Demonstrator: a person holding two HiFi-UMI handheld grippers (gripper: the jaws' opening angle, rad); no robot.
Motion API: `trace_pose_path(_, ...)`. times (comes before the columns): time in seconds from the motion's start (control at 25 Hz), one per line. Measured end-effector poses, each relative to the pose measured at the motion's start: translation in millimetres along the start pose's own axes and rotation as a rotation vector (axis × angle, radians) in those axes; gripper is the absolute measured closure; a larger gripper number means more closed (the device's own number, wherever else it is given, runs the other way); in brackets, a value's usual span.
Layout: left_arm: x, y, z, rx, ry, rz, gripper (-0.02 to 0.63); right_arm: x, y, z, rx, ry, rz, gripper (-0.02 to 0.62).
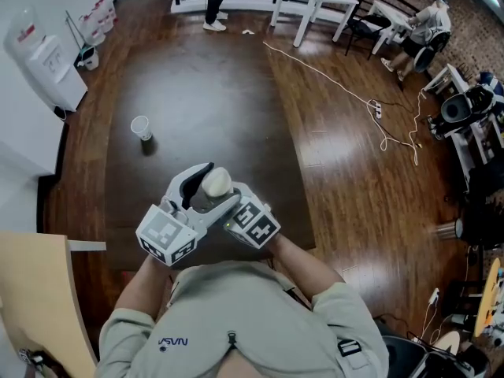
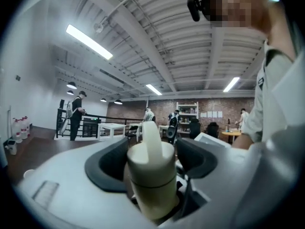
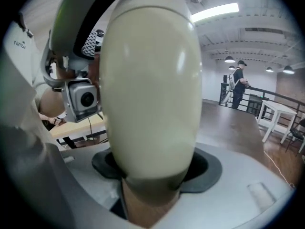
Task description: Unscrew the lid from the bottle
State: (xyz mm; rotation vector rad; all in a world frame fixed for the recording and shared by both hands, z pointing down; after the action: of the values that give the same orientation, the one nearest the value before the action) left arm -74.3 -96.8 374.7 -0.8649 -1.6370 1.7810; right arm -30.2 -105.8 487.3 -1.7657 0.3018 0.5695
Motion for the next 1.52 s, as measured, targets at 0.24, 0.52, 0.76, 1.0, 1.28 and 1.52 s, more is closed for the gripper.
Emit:
trace_pose_path(0.24,15.5,26.8,-6.9,0.05,-0.233,0.002,0.233,8.7,13.1,31.2,0.071,0.331,0.015,0.293)
trace_pose_path(0.52,35.9,43.1,-8.8,0.194,-0.587,0.0,0.212,32.9,27.0,82.5,0.072,0.909,-0.016,0.293)
trace_pose_path(0.76,44.0,41.3,-9.8,0.236,-0.82,0.032,0.212,48.7,31.9,109.9,0.069,1.169,0.041,0.293)
trace_pose_path(1.0,45.5,45.2,-13.6,0.28,-0.982,0.041,0.245,47.2,32.0,116.1,0.057,1.256,0.096,0.293)
trace_pose_path(1.28,46.6,40.7,-17.3,0.239,-0.985,0.049,0.296,43.5,27.3,113.8,0.059,1.229,0.091,0.293)
trace_pose_path(1.52,36.7,35.4,-7.4,0.102,-0.756,0.015,0.298,29.3,22.9,85.8,0.116,0.91,0.089,0.293)
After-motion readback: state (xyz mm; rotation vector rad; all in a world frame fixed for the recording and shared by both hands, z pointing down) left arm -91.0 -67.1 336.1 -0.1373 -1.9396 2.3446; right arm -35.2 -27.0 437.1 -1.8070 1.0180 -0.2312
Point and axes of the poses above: the fingertips, and each gripper's own axes: x backward along the fingers, z to its left, y out of its top, the point moved 6 cm from there along x, backward along the fingers, and after that the axes turned 15 degrees about y, right-handed, at the moved point
